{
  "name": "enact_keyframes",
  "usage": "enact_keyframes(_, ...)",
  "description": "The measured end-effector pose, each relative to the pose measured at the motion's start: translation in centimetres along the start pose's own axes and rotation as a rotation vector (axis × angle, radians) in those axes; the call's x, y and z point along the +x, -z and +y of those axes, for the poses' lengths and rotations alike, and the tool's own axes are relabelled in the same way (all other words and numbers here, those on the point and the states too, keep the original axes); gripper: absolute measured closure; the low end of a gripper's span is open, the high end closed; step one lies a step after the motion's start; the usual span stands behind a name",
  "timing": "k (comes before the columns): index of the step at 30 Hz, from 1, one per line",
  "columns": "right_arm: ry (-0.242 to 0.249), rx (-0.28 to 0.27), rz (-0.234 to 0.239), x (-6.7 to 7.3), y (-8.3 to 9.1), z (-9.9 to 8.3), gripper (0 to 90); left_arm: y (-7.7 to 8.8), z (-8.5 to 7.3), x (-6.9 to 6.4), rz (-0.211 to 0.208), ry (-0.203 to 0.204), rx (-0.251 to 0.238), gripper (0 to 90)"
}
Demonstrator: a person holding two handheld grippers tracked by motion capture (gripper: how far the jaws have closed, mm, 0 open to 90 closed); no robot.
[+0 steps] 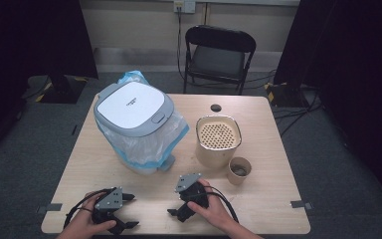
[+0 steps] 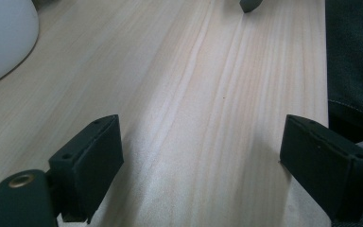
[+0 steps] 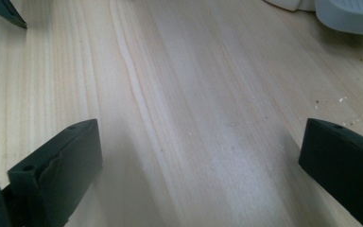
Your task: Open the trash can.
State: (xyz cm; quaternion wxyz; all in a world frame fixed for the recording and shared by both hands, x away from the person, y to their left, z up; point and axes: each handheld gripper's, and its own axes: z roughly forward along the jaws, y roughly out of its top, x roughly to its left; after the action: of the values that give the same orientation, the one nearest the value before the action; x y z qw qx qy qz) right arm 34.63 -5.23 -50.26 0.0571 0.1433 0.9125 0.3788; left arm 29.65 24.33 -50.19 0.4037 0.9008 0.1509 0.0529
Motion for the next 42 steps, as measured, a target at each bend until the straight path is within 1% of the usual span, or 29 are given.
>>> enact_keyframes(3, 0.008, 0.001, 0.003, -0.2, 0.3, -0.2, 0.0, 0.0, 0.0, 0.0, 0.003, 0.002, -0.005, 13.2)
enact_keyframes(4, 0.008, 0.001, 0.006, -0.2, 0.3, -0.3, 0.0, 0.0, 0.0, 0.0, 0.001, -0.008, 0.006, 13.2)
enact_keyframes(5, 0.010, 0.003, 0.008, -0.2, 0.4, -0.3, 0.0, 0.0, 0.0, 0.0, 0.001, -0.003, 0.003, 13.1)
enact_keyframes(10, 0.029, 0.052, 0.029, -0.5, 0.8, -0.2, 0.6, 0.0, 0.0, 0.0, 0.000, -0.003, 0.003, 13.1)
enact_keyframes(11, 0.030, 0.059, 0.033, -0.6, 1.0, -0.2, 3.9, 0.0, 0.0, 0.0, 0.000, -0.003, 0.003, 13.0)
enact_keyframes(13, 0.030, 0.057, 0.046, -0.7, 1.4, 0.0, 20.2, 0.0, 0.0, 0.0, 0.001, -0.004, 0.001, 13.0)
enact_keyframes(14, 0.033, 0.060, 0.052, -0.8, 1.8, 0.2, 20.7, 0.0, 0.0, 0.0, 0.001, -0.003, 0.002, 13.0)
enact_keyframes(15, 0.030, 0.062, 0.055, -0.9, 2.0, 0.3, 13.4, 0.0, 0.0, 0.0, 0.000, -0.003, 0.001, 13.0)
enact_keyframes(16, 0.028, 0.063, 0.058, -0.9, 2.2, 0.4, 12.3, 0.0, 0.0, 0.0, 0.000, -0.003, 0.001, 13.0)
enact_keyframes(17, 0.033, 0.064, 0.059, -1.1, 2.6, 0.6, 17.8, 0.0, 0.0, 0.0, 0.001, -0.004, 0.002, 13.0)
enact_keyframes(18, 0.035, 0.069, 0.060, -1.1, 2.9, 0.8, 18.4, 0.0, 0.0, 0.0, 0.001, -0.003, 0.002, 13.0)
enact_keyframes(19, 0.040, 0.067, 0.061, -1.2, 3.2, 1.0, 14.3, 0.0, 0.0, 0.0, 0.000, -0.004, 0.001, 13.0)
enact_keyframes(21, 0.039, 0.068, 0.065, -1.4, 3.9, 1.5, 16.7, 0.0, 0.0, 0.0, 0.000, -0.004, 0.001, 13.0)
enact_keyframes(23, 0.038, 0.070, 0.080, -1.5, 4.6, 2.0, 14.3, 0.0, 0.0, 0.0, 0.000, -0.003, 0.002, 13.0)
enact_keyframes(24, 0.036, 0.074, 0.087, -1.5, 4.9, 2.2, 15.3, 0.0, 0.0, 0.0, 0.000, -0.003, 0.002, 13.0)
enact_keyframes(26, 0.048, 0.079, 0.087, -1.7, 5.5, 2.7, 15.1, 0.0, 0.0, 0.0, 0.000, -0.004, 0.001, 13.0)
enact_keyframes(28, 0.049, 0.085, 0.091, -1.8, 6.0, 3.1, 15.1, 0.0, 0.0, 0.0, 0.000, -0.003, 0.001, 13.0)
enact_keyframes(31, 0.065, 0.088, 0.101, -2.0, 6.8, 3.9, 15.3, 0.0, 0.0, 0.0, 0.000, -0.003, 0.002, 13.0)
enact_keyframes(33, 0.061, 0.088, 0.112, -2.1, 7.3, 4.3, 15.4, 0.0, 0.0, 0.0, 0.001, 0.001, -0.001, 13.0)
enact_keyframes(37, 0.078, 0.101, 0.109, -2.4, 8.4, 5.4, 15.4, 0.0, 0.0, 0.0, 0.000, -0.004, 0.002, 13.0)
enact_keyframes(42, 0.066, 0.082, 0.121, -3.2, 9.8, 6.9, 15.3, 0.0, 0.0, 0.0, 0.000, -0.004, 0.002, 13.0)
